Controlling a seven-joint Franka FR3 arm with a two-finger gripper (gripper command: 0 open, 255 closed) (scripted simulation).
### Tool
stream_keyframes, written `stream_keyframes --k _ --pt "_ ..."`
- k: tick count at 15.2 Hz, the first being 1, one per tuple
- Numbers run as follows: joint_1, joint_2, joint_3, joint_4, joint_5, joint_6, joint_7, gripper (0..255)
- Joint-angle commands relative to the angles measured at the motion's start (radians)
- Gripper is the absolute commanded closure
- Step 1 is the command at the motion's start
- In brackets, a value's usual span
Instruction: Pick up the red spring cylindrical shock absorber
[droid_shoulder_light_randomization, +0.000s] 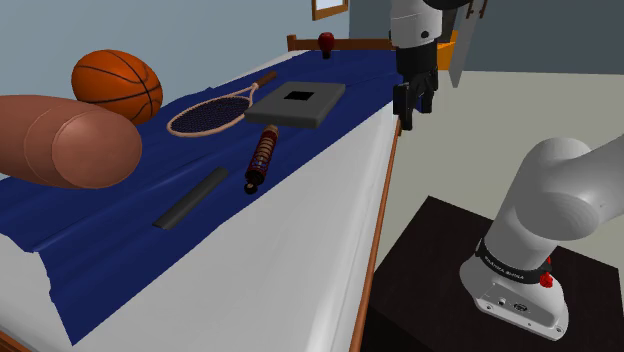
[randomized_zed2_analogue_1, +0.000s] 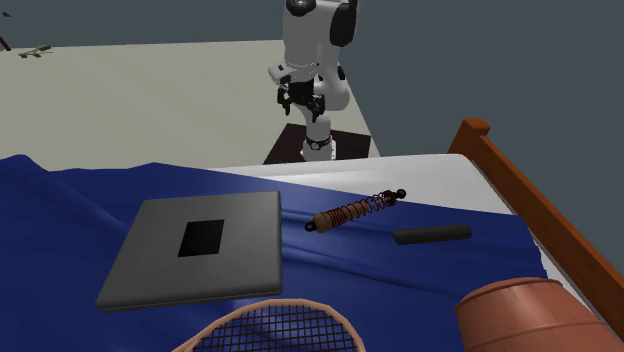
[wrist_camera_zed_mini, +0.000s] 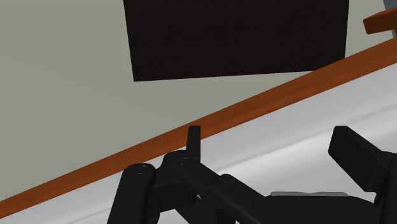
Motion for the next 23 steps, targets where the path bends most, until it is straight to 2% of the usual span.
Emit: stream_keyframes --k 1,7,12,17,23 --pt "0.000 0.000 0.000 0.000 0.000 0.000 0.000 0" --pt "0.004 0.159 0.102 0.084 0.092 0.101 0.190 0" --pt "-0.002 0.312 0.177 0.190 0.132 0.176 0.342 0" --pt "-0.010 0.479 0.241 0.327 0.136 0.235 0.494 0" --pt "-0.008 0.696 0.297 0.534 0.095 0.273 0.677 0"
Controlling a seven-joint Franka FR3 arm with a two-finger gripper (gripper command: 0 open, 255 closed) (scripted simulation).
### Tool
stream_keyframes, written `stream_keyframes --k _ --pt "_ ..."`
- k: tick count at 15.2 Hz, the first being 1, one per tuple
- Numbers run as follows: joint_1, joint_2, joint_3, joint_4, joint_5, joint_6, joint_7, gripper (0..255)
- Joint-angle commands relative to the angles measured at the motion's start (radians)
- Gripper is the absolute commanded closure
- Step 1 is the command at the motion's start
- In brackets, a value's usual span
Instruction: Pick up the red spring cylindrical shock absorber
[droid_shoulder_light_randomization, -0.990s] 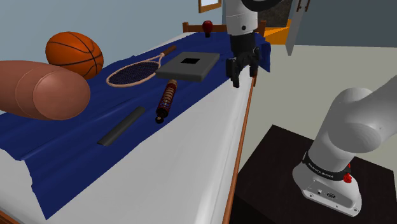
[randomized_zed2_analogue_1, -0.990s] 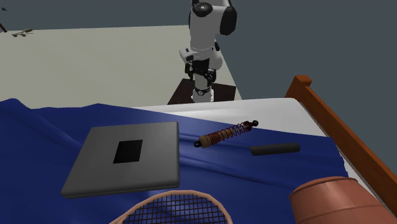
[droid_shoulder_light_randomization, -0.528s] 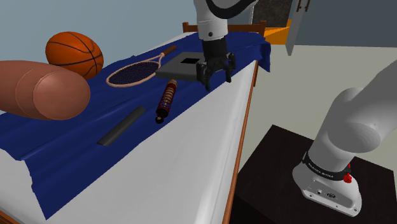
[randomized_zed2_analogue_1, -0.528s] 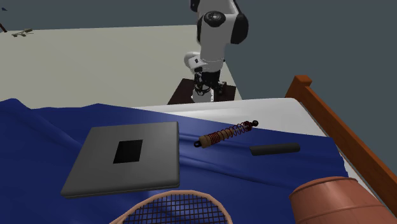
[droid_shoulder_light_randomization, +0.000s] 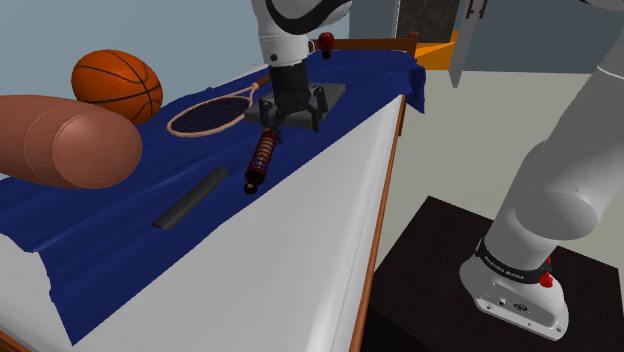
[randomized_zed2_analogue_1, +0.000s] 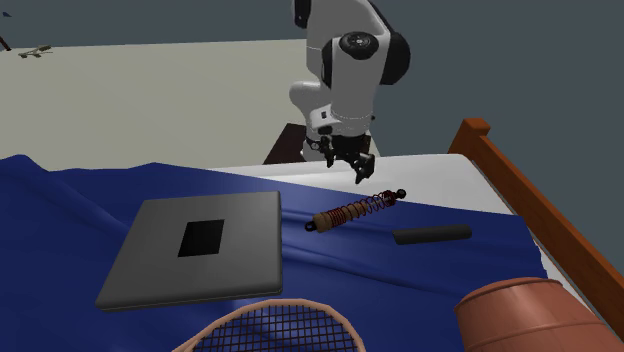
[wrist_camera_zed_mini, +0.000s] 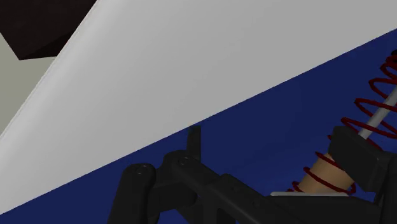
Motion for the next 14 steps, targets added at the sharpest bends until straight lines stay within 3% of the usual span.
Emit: stream_keyframes --k 1,6,14 --pt "0.003 0.074 0.014 0.075 -0.020 0.009 0.062 0" --pt "0.033 0.272 0.031 0.302 -0.086 -0.002 0.206 0" --pt "0.034 0.285 0.028 0.217 -0.091 0.097 0.211 0"
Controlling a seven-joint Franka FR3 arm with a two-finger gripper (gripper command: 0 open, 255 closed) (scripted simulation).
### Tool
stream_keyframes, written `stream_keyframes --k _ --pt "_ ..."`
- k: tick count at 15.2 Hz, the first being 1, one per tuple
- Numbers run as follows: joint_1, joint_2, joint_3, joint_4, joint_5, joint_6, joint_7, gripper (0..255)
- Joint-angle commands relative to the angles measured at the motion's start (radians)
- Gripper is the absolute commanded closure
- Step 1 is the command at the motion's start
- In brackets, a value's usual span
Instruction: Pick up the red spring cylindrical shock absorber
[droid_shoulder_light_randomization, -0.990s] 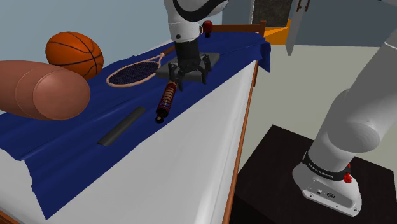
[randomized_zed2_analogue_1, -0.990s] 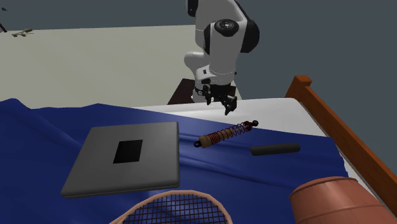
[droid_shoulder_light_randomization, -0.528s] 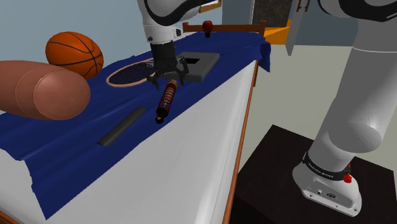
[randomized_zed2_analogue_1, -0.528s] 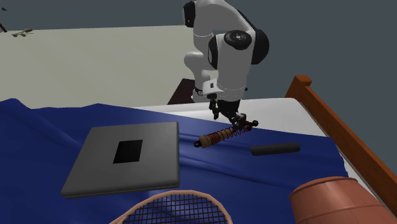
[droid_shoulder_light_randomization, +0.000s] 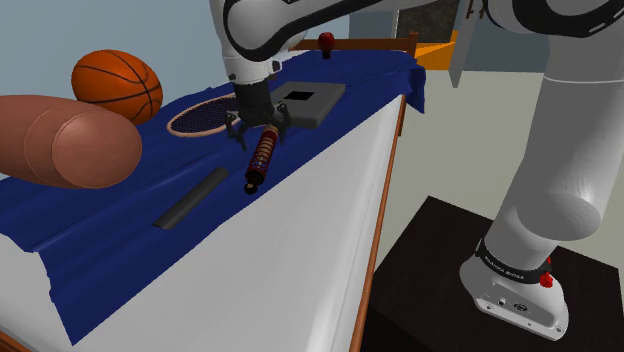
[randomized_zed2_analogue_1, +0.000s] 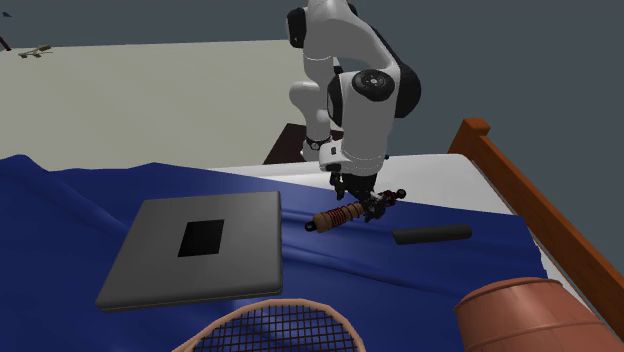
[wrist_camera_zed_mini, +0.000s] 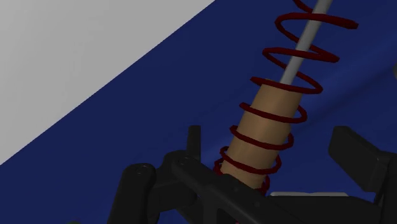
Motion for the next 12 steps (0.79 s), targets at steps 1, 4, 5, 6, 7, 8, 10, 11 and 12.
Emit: stream_keyframes --k 1,4,5,6,7,8,10,11,12 --pt "-0.001 0.000 0.000 -0.018 0.000 0.018 0.000 0" --pt "-0.001 0.000 -0.001 -0.018 0.000 0.018 -0.002 255" --pt "-0.001 0.000 -0.001 -0.018 0.000 0.018 -0.001 255" --pt "-0.001 0.000 -0.001 -0.018 0.000 0.018 -0.001 255" --pt "-0.001 0.000 -0.001 -0.018 0.000 0.018 -0.001 255" --pt "-0.001 0.000 -0.001 -0.018 0.000 0.018 -0.001 255" --pt "-0.001 0.000 -0.001 -0.018 0.000 0.018 -0.001 255" --pt "-0.001 0.000 -0.001 -0.018 0.000 0.018 -0.001 255" --pt "-0.001 0.000 0.000 -0.018 0.000 0.018 0.000 255"
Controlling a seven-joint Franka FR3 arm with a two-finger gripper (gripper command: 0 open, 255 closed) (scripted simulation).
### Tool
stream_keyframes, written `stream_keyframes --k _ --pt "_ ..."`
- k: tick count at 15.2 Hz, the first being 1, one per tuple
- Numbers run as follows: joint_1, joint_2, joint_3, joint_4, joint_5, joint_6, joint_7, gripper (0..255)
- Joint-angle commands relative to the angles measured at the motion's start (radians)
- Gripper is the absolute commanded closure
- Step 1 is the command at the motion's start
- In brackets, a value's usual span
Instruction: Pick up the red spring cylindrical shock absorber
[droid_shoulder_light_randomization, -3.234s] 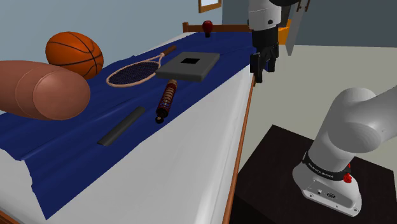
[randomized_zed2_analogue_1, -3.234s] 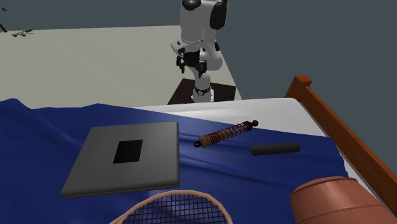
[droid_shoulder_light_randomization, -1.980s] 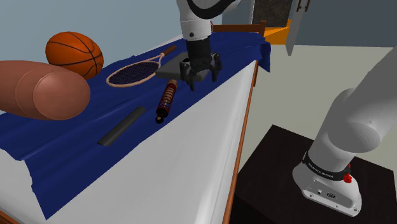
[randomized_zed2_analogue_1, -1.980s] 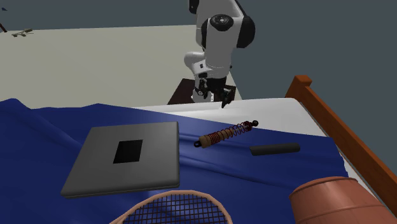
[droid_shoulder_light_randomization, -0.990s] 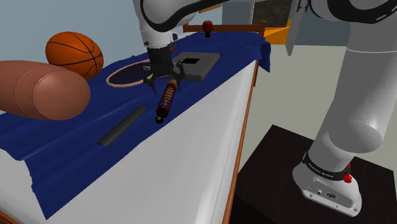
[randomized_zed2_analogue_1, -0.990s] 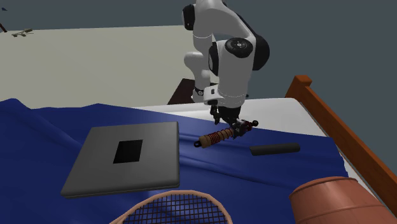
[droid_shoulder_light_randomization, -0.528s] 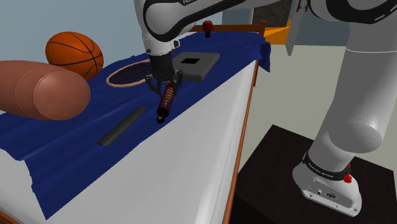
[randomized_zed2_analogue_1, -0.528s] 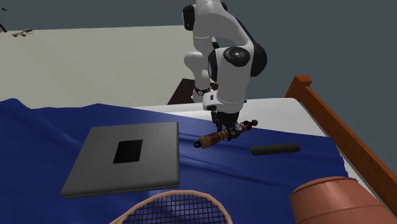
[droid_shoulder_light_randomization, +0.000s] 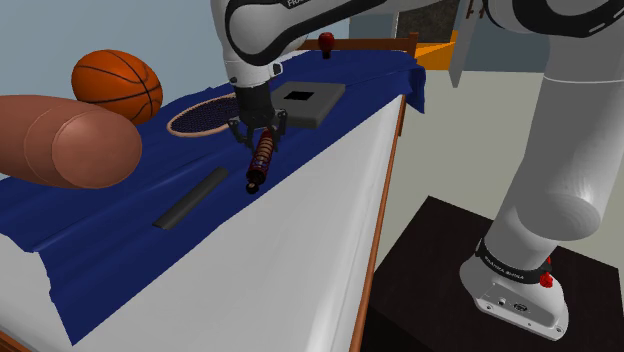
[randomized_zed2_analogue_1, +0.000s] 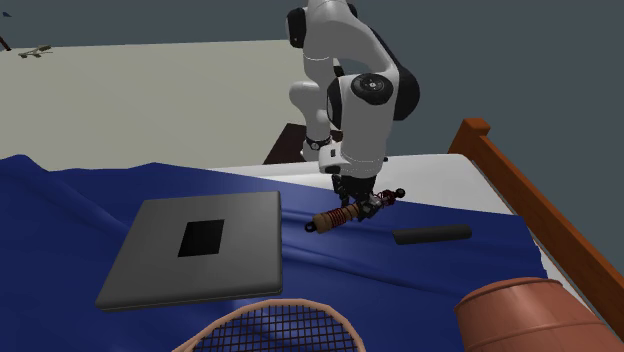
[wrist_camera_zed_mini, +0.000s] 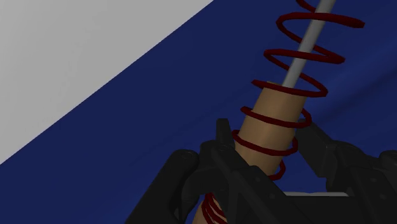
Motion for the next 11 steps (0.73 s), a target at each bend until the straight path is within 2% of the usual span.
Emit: stream_keyframes --k 1,11 --pt "0.000 -0.001 0.001 0.011 0.001 -0.013 0.000 255" --pt "0.004 -0.002 0.003 0.144 0.002 -0.147 0.002 255"
